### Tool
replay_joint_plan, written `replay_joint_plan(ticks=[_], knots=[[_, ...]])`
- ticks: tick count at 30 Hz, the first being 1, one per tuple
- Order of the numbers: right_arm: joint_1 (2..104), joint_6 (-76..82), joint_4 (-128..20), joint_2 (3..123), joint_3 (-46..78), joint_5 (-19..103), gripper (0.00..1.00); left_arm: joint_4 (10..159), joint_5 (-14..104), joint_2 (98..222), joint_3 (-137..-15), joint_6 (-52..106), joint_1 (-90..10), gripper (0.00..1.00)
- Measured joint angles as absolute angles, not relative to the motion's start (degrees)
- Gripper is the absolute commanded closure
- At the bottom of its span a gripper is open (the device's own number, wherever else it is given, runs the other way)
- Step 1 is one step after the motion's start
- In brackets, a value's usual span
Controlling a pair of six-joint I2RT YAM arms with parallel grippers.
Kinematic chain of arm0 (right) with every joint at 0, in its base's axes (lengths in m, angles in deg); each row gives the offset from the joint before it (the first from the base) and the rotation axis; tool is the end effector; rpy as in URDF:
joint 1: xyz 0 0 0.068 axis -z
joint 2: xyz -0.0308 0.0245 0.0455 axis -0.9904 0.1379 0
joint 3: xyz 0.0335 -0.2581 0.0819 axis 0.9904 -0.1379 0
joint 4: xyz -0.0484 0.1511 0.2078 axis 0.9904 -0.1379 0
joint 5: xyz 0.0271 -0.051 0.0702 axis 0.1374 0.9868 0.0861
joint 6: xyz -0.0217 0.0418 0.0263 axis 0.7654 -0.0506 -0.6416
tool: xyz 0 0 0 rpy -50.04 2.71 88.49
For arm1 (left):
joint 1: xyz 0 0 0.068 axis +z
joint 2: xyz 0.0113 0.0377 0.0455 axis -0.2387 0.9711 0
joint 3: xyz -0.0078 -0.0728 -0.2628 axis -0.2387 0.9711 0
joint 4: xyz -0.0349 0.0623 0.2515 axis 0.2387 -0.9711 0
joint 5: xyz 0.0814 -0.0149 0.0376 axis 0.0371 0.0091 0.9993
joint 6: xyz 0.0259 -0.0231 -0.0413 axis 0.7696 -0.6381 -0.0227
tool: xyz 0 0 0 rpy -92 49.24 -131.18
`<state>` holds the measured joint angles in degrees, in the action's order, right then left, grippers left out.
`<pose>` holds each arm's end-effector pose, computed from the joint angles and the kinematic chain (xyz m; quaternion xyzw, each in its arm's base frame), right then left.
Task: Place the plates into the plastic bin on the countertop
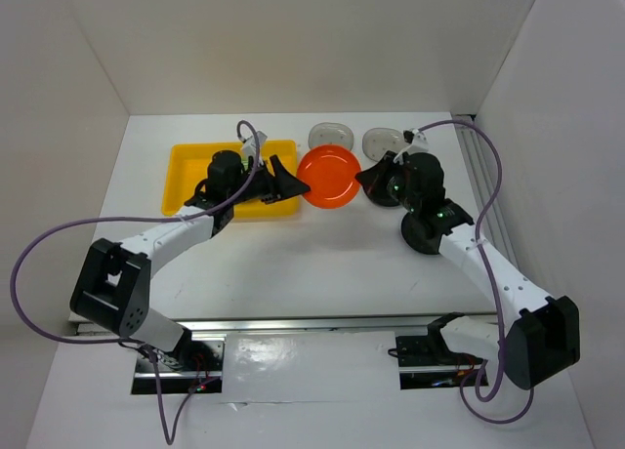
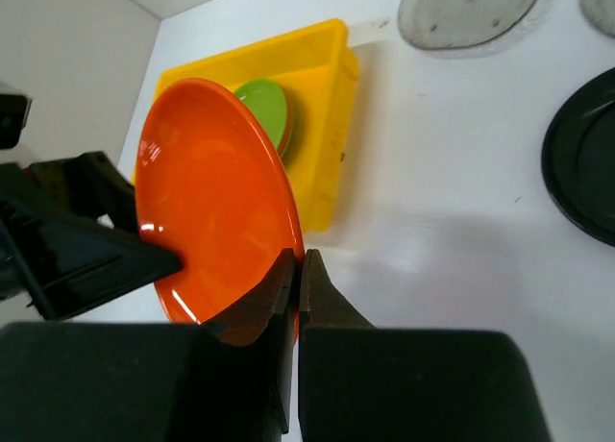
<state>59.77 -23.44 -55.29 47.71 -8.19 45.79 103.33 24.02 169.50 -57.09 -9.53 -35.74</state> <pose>0.2479 0.1045 0.3218 0.0559 0.7977 0.3057 0.5167 0.3083 -0.1430 0.2776 -0.0151 0.7648 -0.5143 0.3879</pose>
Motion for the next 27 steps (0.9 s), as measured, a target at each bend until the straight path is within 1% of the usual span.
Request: replay_joint_plan(ticks=[1,4,6,7,8,9,10,11,15,22,25,27], knots=[[59.8,-23.5,-55.2,47.7,-8.4,44.5,1.00,103.4,24.0,170.0,-57.1,-9.7,-35.8,0.35],[59.8,-23.6,-55.0,47.7,-9.2,41.9,1.00,103.6,24.3,170.3,-57.0,-10.2,-35.7,0.53],[59.8,-23.9,-54.6,47.7,-10.2,40.9,1.00,104.2,24.4,170.3,-57.0,-10.8,-35.7,0.80],[59.8,-24.1,-54.3,47.7,-10.7,40.6,1.00,104.3,24.7,170.3,-57.0,-11.1,-35.7,1.00],[59.8,-24.1,-54.4,47.7,-11.2,40.4,0.95,104.2,24.7,170.3,-57.1,-11.2,-35.7,1.00],[59.9,-24.4,-54.2,47.7,-11.7,39.9,0.79,103.7,24.9,170.3,-57.4,-11.1,-35.6,1.00],[59.9,-24.8,-54.0,47.7,-11.9,39.9,0.42,102.5,25.2,170.3,-57.9,-11.0,-35.6,1.00],[60.0,-25.2,-53.9,47.7,-11.9,39.8,0.01,101.7,25.8,170.3,-58.3,-10.9,-35.5,1.00],[60.0,-24.7,-54.1,45.7,-12.4,41.5,0.00,97.3,32.1,169.8,-58.9,-12.8,-32.2,1.00],[60.0,-24.1,-54.7,39.0,-18.0,44.5,0.00,93.6,46.4,166.0,-54.8,-19.8,-18.0,1.00],[60.0,-23.7,-55.5,37.0,-21.2,44.7,0.00,93.8,48.5,167.2,-55.2,-20.6,-14.7,1.00],[60.0,-23.5,-56.1,36.6,-22.2,44.8,0.00,93.8,48.4,170.4,-57.2,-21.0,-13.0,1.00]])
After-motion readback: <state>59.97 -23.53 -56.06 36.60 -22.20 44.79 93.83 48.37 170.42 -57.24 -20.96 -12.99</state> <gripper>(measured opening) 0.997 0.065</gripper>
